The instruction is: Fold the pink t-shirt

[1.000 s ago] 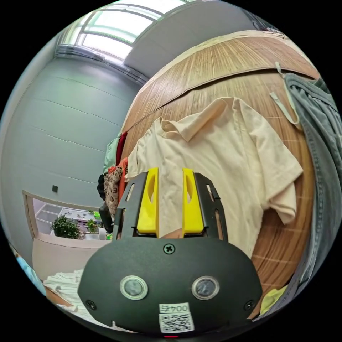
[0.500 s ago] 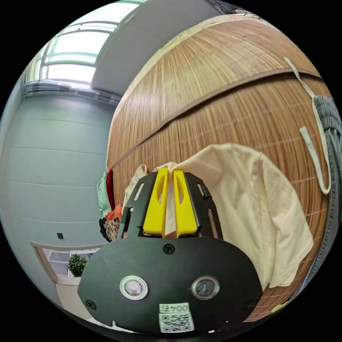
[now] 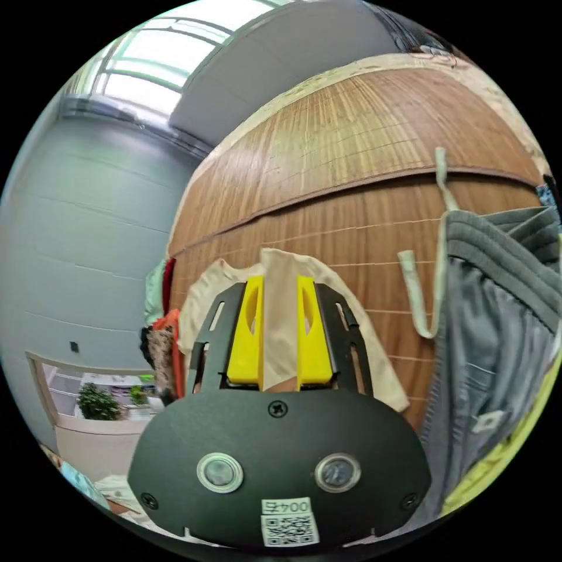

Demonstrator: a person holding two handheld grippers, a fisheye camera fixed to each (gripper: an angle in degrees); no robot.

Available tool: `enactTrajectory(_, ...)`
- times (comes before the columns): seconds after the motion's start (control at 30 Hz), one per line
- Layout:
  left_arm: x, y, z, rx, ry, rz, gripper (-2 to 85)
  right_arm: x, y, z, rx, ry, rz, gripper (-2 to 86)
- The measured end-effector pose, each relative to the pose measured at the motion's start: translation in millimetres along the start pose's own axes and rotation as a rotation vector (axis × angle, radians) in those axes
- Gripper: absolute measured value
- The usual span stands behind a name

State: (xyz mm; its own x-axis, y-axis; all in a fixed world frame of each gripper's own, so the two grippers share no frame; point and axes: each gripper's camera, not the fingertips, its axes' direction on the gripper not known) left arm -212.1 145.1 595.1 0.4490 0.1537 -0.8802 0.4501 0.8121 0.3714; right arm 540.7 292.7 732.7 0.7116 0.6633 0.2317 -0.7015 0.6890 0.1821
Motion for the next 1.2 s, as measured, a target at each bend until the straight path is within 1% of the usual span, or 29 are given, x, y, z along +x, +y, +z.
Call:
enactTrajectory(0.07,-3.2,-1.2,-0.3,0.000,0.000,0.000,0.0,4.1,36.2,-9.7,-0.059,0.184,-0.079,11.8)
enactTrajectory(0.23,-12.4,-4.8,-0.7,0.000,-0.001,-0.001,0.0,-4.9,108.6,0.8,-0.171,0.384,-0.195,13.3)
enactTrajectory(0.33,-17.1,-6.8,-0.7,-0.001,-0.003,-0.001,0.1,-11.3,121.9,19.0,-0.179,0.502,-0.170,12.3)
enactTrajectory(0.43,-22.1,-8.9,-0.6,-0.002,-0.002,-0.003,0.1,-15.4,110.4,34.6,-0.146,0.531,-0.128,11.3)
enactTrajectory(0.53,-26.7,-10.9,-0.4,-0.002,-0.002,-0.003,0.0,-17.9,102.7,58.2,-0.183,0.515,-0.092,12.1)
enactTrajectory(0.63,-30.8,-12.8,0.0,-0.002,-0.002,-0.002,0.0,-32.9,107.6,67.6,-0.148,0.539,-0.100,11.7)
enactTrajectory(0.7,-33.5,-13.9,0.3,-0.001,0.000,-0.003,0.0,-41.3,111.6,73.1,-0.133,0.571,-0.110,9.6)
enactTrajectory(0.77,-35.5,-15.1,0.7,-0.001,-0.002,-0.003,0.0,-51.0,113.1,78.7,-0.137,0.592,-0.114,3.3)
enactTrajectory(0.83,-38.2,-16.6,1.4,-0.002,-0.003,-0.003,0.0,-61.8,110.6,79.4,-0.138,0.599,-0.138,2.0)
enactTrajectory(0.9,-40.4,-17.8,2.1,-0.002,-0.002,-0.004,0.0,-78.2,104.1,68.2,-0.092,0.645,-0.173,1.3)
enactTrajectory(0.97,-42.3,-18.9,2.9,-0.002,-0.001,-0.004,0.0,-95.5,88.3,42.2,-0.007,0.759,-0.177,1.0)
enactTrajectory(1.03,-44.7,-20.4,4.1,-0.001,0.000,-0.004,0.0,-97.9,73.1,25.0,0.032,0.845,-0.152,1.0)
enactTrajectory(1.2,-48.4,-23.3,7.6,-0.001,0.000,-0.006,0.0,-71.1,35.9,29.6,-0.071,0.904,-0.123,3.3)
